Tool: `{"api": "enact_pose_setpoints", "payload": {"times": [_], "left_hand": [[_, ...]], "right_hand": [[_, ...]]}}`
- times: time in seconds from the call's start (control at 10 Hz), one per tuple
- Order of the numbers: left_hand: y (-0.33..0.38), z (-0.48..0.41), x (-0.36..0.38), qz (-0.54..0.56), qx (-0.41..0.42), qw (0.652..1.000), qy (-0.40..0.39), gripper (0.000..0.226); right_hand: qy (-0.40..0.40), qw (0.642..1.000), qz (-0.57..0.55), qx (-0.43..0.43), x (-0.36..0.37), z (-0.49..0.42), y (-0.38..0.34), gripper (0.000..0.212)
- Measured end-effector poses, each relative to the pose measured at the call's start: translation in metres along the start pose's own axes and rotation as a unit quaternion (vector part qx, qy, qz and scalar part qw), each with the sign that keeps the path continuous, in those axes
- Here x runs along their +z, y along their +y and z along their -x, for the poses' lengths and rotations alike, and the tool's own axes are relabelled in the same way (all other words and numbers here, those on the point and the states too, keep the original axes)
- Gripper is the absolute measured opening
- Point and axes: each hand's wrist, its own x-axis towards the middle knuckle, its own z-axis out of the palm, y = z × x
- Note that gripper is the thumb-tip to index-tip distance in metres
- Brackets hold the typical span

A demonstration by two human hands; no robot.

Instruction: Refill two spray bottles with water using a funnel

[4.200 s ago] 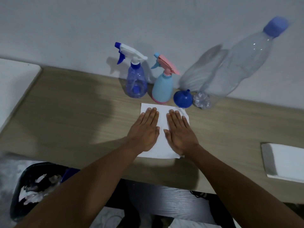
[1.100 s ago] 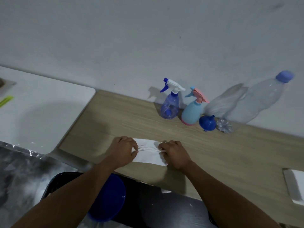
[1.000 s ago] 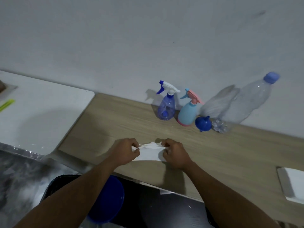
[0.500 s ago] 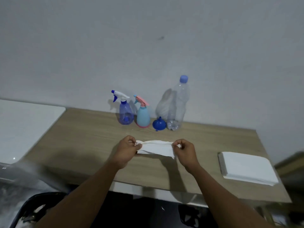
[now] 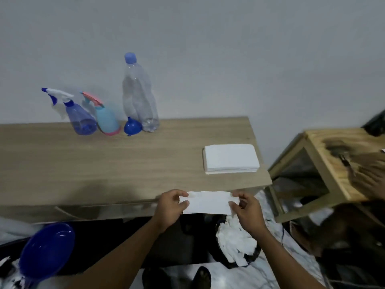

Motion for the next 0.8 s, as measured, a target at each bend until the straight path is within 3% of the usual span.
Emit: {"api": "enact_pose_setpoints", "payload": {"times": [0.2, 0.3, 0.5, 0.6, 0.8], "left_hand": [[-0.046, -0.001, 0.103, -0.073, -0.118, 0.986, -0.093, 0.024], [-0.063, -0.004, 0.142, -0.085, -0.165, 0.97, -0.158, 0.045], [-0.071, -0.015, 0.202, -0.089, -0.21, 0.948, -0.222, 0.053], [-0.07, -0.024, 0.217, -0.113, -0.237, 0.93, -0.258, 0.059], [-0.072, -0.024, 0.195, -0.224, -0.185, 0.928, -0.234, 0.059]], "right_hand": [[0.069, 0.985, 0.012, 0.16, -0.031, 0.033, 0.113, 0.012], [0.059, 0.976, 0.02, 0.207, -0.036, 0.044, 0.141, 0.024], [0.067, 0.964, 0.025, 0.255, -0.043, 0.039, 0.182, 0.041], [0.034, 0.968, 0.022, 0.248, -0.047, 0.033, 0.192, 0.054], [0.03, 0.974, 0.043, 0.219, -0.043, 0.023, 0.191, 0.041]]}}
